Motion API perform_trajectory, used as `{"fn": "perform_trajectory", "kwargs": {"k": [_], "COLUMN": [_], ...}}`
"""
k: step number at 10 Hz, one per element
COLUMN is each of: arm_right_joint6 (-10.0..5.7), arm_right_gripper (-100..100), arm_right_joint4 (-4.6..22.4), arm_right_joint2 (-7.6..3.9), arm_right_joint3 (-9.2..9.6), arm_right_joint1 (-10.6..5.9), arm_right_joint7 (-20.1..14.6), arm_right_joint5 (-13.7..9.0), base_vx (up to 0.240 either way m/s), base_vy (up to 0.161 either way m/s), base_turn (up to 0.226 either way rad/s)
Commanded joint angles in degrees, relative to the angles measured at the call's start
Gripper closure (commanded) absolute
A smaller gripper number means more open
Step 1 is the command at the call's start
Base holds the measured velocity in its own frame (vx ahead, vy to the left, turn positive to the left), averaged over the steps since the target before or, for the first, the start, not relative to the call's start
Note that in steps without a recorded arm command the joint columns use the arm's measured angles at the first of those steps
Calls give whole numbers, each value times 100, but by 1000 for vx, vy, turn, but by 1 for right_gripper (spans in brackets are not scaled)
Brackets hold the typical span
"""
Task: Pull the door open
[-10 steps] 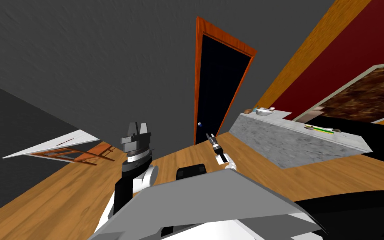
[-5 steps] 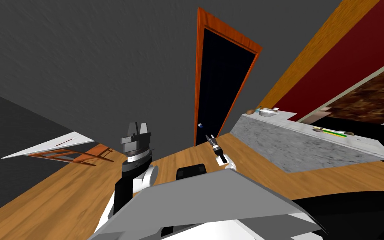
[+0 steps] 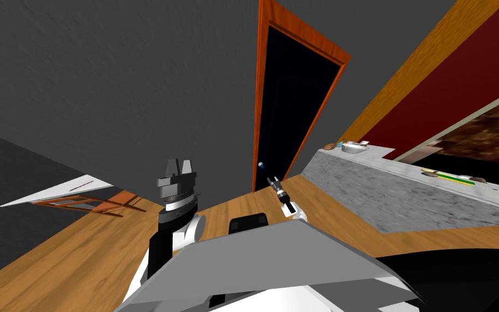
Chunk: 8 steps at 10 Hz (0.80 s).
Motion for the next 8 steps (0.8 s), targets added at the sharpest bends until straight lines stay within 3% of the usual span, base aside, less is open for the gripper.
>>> {"fn": "perform_trajectory", "kwargs": {"k": [1, 8], "arm_right_joint6": [-60, -412], "arm_right_gripper": [-100, -100], "arm_right_joint4": [163, 1187], "arm_right_joint2": [-1, -72], "arm_right_joint3": [-20, -157], "arm_right_joint1": [-32, -336], "arm_right_joint7": [171, 946], "arm_right_joint5": [64, 350], "base_vx": [89, 101], "base_vy": [-23, -27], "base_turn": [28, 28]}}
